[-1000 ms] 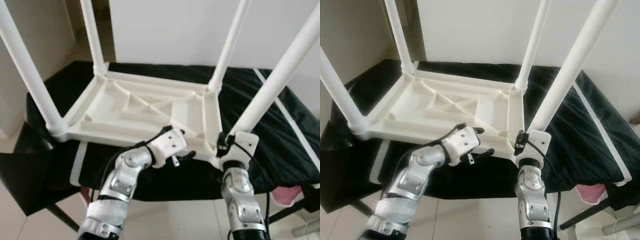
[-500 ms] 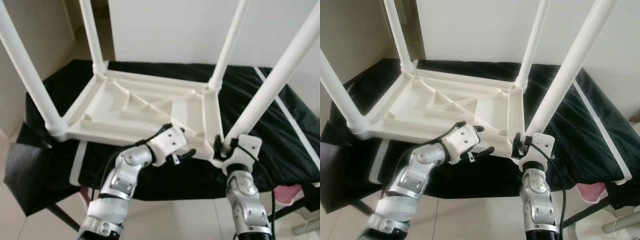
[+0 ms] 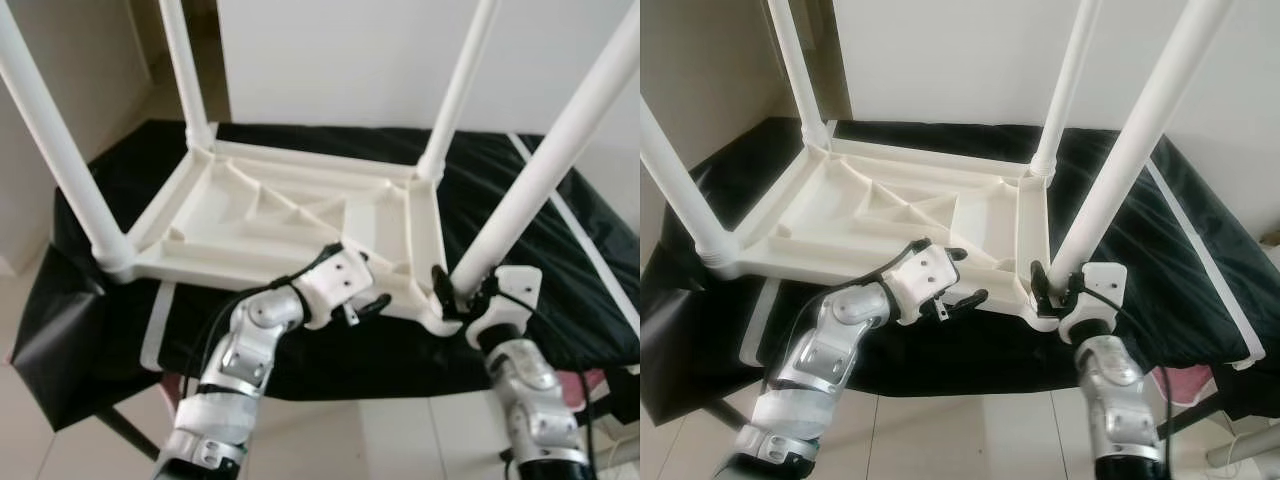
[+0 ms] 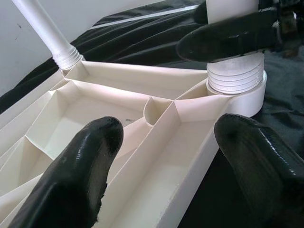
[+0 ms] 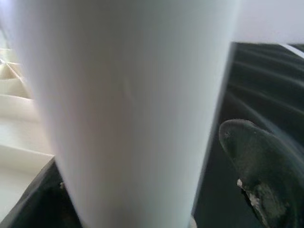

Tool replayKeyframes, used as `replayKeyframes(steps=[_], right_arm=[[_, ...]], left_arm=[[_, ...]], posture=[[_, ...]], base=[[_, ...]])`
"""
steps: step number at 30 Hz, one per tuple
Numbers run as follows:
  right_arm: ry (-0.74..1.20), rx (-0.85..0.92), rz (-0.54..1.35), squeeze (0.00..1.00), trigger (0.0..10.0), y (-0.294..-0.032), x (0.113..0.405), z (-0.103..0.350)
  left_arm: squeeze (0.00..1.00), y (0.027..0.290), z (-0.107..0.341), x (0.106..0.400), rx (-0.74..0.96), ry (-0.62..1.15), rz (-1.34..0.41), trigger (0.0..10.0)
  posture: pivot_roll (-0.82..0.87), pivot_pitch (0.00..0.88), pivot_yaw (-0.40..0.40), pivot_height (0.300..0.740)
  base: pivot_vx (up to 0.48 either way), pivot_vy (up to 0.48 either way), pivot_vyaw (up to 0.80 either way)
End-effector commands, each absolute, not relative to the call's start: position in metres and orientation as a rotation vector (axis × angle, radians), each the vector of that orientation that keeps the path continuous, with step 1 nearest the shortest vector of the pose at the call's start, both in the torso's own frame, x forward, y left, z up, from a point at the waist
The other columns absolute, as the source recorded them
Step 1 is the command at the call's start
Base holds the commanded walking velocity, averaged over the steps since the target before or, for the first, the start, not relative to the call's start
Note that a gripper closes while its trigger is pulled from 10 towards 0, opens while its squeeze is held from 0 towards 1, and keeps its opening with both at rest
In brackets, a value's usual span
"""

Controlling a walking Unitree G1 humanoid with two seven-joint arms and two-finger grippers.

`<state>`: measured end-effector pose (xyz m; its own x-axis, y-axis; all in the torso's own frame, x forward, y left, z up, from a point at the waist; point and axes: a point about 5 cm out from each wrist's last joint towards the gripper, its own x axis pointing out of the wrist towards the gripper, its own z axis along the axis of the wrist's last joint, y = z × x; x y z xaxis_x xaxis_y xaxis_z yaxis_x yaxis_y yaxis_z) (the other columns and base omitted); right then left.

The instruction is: Building children table

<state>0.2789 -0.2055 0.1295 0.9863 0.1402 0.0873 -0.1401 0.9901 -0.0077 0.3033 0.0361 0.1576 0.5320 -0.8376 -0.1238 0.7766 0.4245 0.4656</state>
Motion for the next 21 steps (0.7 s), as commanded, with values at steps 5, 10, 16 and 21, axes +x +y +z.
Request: replayKeyframes(steps=[5, 10, 16, 21], right_arm=[[-0.076, -0.065, 0.347, 0.00, 10.0, -0.209, 0.283, 0.135], [-0.070, -0.089, 0.390, 0.00, 10.0, -0.209, 0.284, 0.136], [-0.046, -0.134, 0.484, 0.00, 0.9, -0.206, 0.293, 0.135], [0.005, -0.127, 0.512, 0.00, 0.0, -0.210, 0.286, 0.124]], left_arm=[[0.00, 0.042, 0.165, 0.312, 0.488, -0.171, -0.831, 10.0], [0.00, 0.042, 0.164, 0.312, 0.487, -0.171, -0.836, 10.0], [0.00, 0.039, 0.166, 0.311, 0.489, -0.176, -0.843, 10.0], [0.00, 0.042, 0.166, 0.311, 0.489, -0.175, -0.832, 10.0]], posture=[[-0.04, 0.000, -0.034, 0.740], [-0.04, 0.000, -0.034, 0.740], [-0.03, 0.000, -0.036, 0.740], [-0.02, 0.000, -0.038, 0.740]], base=[[0.000, 0.000, 0.00], [0.000, 0.000, 0.00], [0.000, 0.000, 0.00], [0.000, 0.000, 0.00]])
